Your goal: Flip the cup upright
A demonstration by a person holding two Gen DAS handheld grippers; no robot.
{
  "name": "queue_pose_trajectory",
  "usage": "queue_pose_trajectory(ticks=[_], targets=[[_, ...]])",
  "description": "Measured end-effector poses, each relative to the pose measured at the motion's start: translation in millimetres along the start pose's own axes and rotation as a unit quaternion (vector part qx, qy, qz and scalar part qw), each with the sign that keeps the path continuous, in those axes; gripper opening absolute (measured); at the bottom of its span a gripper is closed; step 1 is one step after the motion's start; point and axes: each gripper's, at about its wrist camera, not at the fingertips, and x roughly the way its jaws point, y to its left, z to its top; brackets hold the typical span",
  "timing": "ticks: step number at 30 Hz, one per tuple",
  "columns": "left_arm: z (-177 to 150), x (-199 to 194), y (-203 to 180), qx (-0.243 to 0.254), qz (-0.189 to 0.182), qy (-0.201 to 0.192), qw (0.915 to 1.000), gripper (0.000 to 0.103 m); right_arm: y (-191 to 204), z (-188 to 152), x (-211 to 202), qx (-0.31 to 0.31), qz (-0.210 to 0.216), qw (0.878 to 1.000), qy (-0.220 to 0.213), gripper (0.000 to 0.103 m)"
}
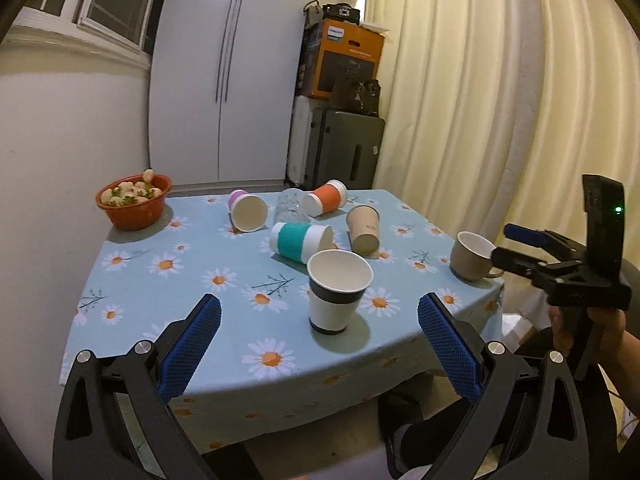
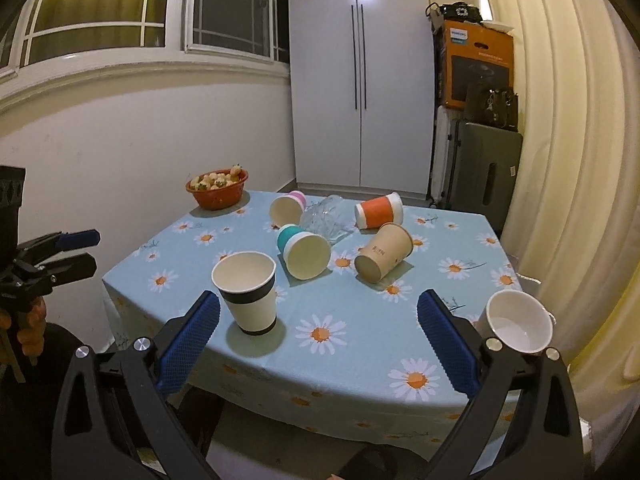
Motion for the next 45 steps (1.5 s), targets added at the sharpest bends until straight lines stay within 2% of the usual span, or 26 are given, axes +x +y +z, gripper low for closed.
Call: queue_pose_trajectory(ticks=[5, 8, 13, 27, 45], targets=[[-6, 10, -5, -0.001, -0.001, 0.019, 0.9998, 0.096, -3, -3, 6, 0.006, 0.014, 1.000, 0.009, 0.098], [-8, 9, -6, 0.000, 0.003, 0.015, 0.9999, 0.096, -3, -7, 9, 0.014, 0.017, 1.000, 0.020, 0.098], [-8, 6, -5, -0.002, 0.006, 0.006, 1.0000, 0.096, 1, -8, 10, 0.005, 0.005, 1.000, 0.015, 0.098], [-9, 8, -9, 0.003, 0.007, 0.012, 0.9999, 0.096, 10, -13, 13, -0.016, -0.008, 1.000, 0.016, 0.098], [-10, 11, -8, 0.004, 0.009, 0.024, 0.9997, 0.096, 8, -14, 14, -0.013, -0.011, 1.000, 0.017, 0.098]])
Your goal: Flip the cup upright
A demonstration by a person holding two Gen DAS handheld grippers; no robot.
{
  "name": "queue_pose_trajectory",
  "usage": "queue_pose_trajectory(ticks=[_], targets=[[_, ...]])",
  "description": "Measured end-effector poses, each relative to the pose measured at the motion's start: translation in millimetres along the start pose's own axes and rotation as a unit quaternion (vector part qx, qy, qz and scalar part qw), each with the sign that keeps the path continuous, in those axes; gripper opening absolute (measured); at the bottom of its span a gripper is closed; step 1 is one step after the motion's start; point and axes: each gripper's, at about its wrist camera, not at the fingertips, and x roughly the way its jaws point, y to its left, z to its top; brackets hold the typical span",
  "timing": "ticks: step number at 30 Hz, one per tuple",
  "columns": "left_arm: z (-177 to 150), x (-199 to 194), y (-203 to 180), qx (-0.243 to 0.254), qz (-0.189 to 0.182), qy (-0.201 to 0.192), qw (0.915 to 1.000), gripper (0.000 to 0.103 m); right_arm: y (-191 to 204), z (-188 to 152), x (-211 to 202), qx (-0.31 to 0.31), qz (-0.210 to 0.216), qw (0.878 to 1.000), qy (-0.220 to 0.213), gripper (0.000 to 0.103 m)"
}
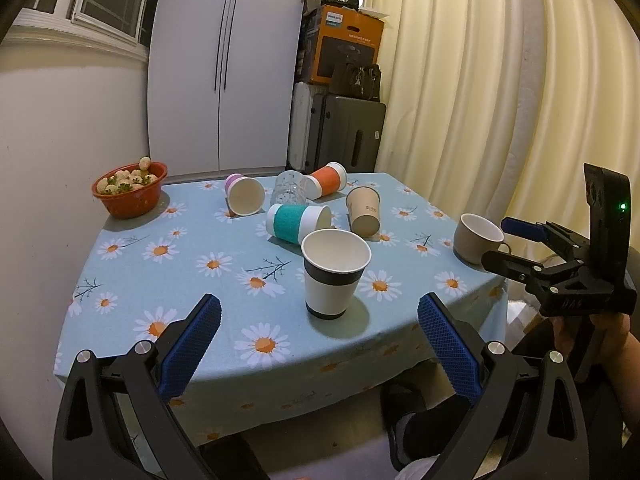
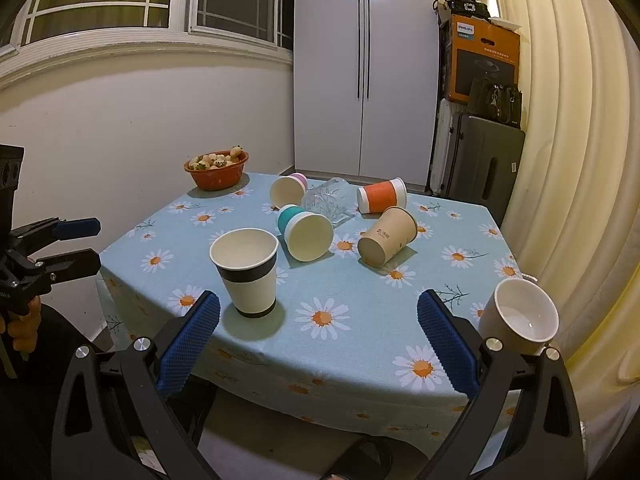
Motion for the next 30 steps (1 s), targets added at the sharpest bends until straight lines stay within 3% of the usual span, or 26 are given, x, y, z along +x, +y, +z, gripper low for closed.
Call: queue_pose_trajectory(ticks=[30], targets=[[-2.1, 2.5, -1.8, 0.002, 0.003, 0.006, 1.0000, 0.096, 1.5, -1.6, 4.1, -0.001, -0.003, 1.000, 0.008, 0.098]])
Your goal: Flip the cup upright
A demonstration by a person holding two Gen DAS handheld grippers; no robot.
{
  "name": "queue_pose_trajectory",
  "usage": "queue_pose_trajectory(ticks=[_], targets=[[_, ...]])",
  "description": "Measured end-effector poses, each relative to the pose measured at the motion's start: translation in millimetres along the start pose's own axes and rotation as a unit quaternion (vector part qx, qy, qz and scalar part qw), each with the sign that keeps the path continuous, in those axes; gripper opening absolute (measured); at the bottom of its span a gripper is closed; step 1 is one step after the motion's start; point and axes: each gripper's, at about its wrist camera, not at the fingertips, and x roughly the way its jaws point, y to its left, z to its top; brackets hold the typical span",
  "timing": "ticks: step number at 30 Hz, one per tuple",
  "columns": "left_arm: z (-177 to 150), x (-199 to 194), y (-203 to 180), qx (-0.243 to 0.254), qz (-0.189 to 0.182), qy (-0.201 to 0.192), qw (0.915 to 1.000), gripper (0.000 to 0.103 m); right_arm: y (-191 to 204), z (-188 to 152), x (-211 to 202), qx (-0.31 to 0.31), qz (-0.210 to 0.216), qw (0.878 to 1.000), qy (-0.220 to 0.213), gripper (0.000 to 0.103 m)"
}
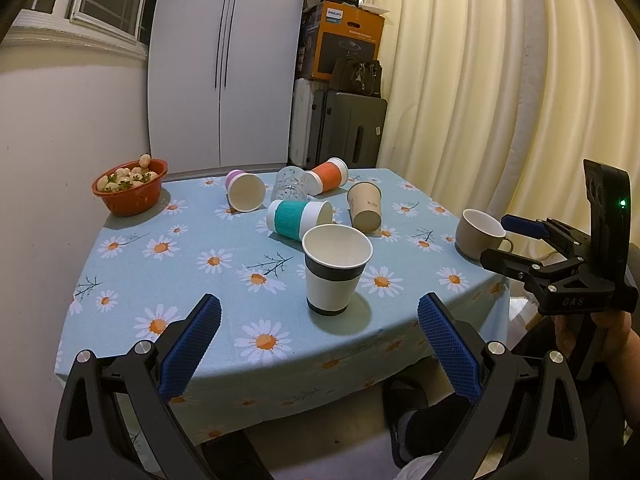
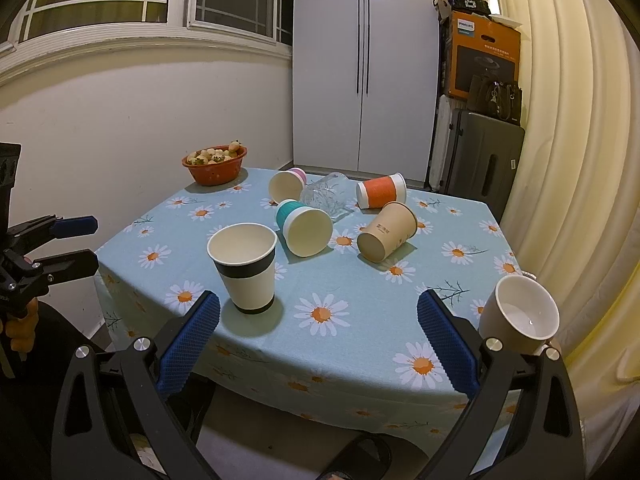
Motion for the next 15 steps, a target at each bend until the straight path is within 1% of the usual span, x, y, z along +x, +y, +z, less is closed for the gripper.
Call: queue_pose_trajectory(ticks=[15], targets=[[-0.1, 0.1, -0.2, 0.000, 0.001, 0.001, 1.0000, 0.096, -0.2, -0.7, 1.3, -0.001, -0.001, 1.000, 0.003, 0.098]])
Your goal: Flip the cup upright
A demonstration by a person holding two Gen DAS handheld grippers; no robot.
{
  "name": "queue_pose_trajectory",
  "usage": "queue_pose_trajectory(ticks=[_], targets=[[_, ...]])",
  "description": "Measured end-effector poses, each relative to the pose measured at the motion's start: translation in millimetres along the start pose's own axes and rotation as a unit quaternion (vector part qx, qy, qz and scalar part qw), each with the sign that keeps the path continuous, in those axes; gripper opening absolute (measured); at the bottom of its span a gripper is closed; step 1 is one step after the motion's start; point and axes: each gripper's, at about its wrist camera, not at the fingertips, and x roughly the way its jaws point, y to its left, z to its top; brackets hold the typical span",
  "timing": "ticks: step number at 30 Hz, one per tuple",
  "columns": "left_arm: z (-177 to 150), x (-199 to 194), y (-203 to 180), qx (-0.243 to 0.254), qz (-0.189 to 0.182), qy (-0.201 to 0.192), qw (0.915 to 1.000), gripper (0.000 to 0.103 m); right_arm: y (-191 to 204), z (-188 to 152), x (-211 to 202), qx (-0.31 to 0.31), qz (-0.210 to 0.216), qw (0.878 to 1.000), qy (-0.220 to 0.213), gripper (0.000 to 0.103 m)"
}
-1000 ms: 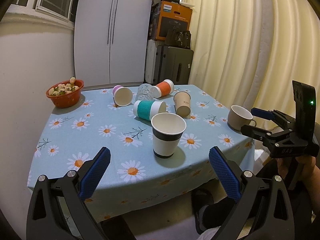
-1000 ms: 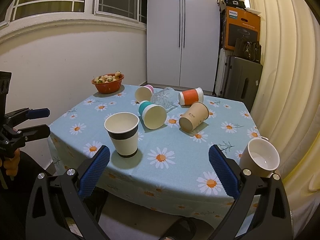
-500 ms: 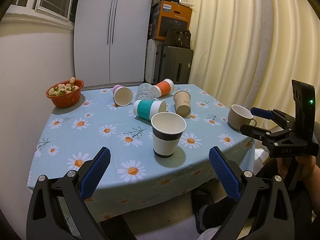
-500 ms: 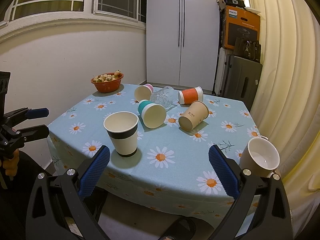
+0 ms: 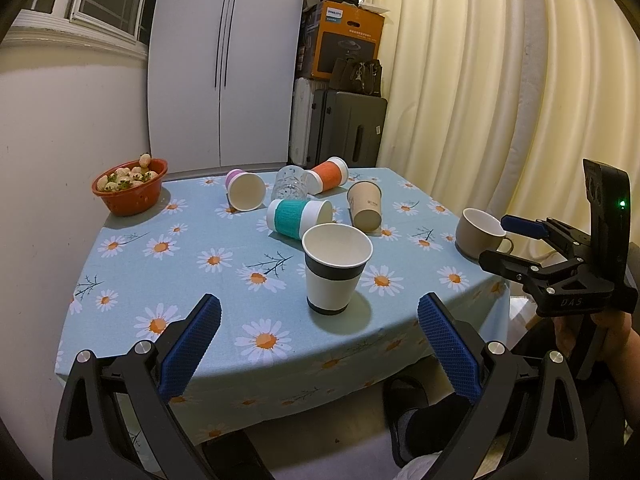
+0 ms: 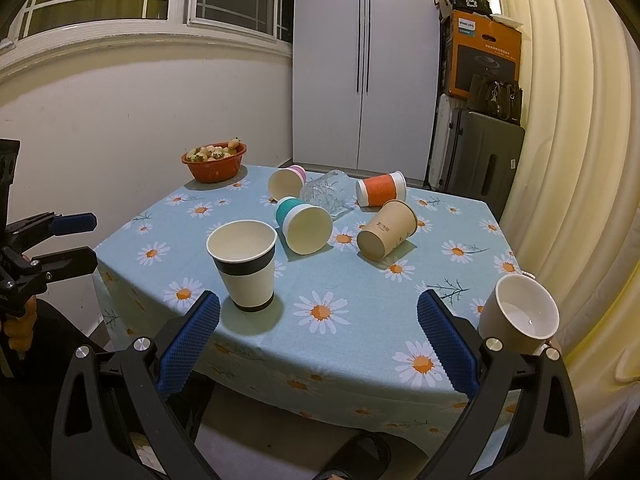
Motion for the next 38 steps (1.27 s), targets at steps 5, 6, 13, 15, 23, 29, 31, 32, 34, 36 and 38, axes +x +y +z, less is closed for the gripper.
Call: queue_pose_trajectory(ticks=[5, 6, 13, 15, 23, 29, 31, 32, 34, 36, 38], targets=[[-1.4, 0.4, 0.1, 0.002, 0.001, 0.001, 1.0000, 0.096, -1.1, -0.7, -0.2, 0.001, 0.000, 1.000, 0.000, 0.098], [-1.3, 0.5, 0.0, 0.002, 0.001, 0.001, 1.0000, 0.096, -1.1, -0.6, -0.1, 0.000, 0.000, 1.000, 0.000, 0.098], [-1.5, 0.2, -0.3, 0.004, 0.001, 0.002, 1.0000, 0.096, -1.3, -0.9, -0.2, 0.001, 0.000, 1.000, 0.001, 0.098], [-1.8, 0.5, -0.4, 0.004, 0.001, 0.003, 1.0000, 0.096, -1.2, -0.8, -0.2, 0.001, 0.000, 1.000, 0.001, 0.098], [-1.7, 0.8, -0.7, 0.004, 0.001, 0.003, 1.0000, 0.096, -1.0, -0.5, -0.2, 0.000, 0.000, 1.000, 0.001, 0.098], [-1.3, 0.5, -2.0, 0.008, 0.000, -0.002, 1.0000, 0.096, -1.1, -0.9, -0.6, 0.000, 0.000, 1.000, 0.001, 0.098], [-1.1, 0.2, -2.6, 0.009, 0.000, -0.003, 1.0000, 0.096, -1.2, -1.0, -0.7, 0.000, 0.000, 1.000, 0.002, 0.098], [-1.1, 0.6, -2.5, 0.009, 0.001, -0.003, 1.0000, 0.096, -1.0, -0.7, -0.6, 0.000, 0.000, 1.000, 0.001, 0.098], [-0.8, 0.8, -2.0, 0.007, -0.001, -0.002, 1.0000, 0.096, -1.0, -0.7, -0.5, 0.000, 0.000, 1.000, 0.002, 0.098], [-0.6, 0.5, -1.9, 0.006, -0.001, -0.001, 1.0000, 0.096, -0.9, -0.6, -0.6, 0.000, 0.000, 1.000, 0.002, 0.098], [-0.3, 0.8, -1.8, 0.006, -0.002, -0.001, 1.0000, 0.096, -0.9, -0.6, -0.4, 0.000, 0.000, 1.000, 0.002, 0.098]])
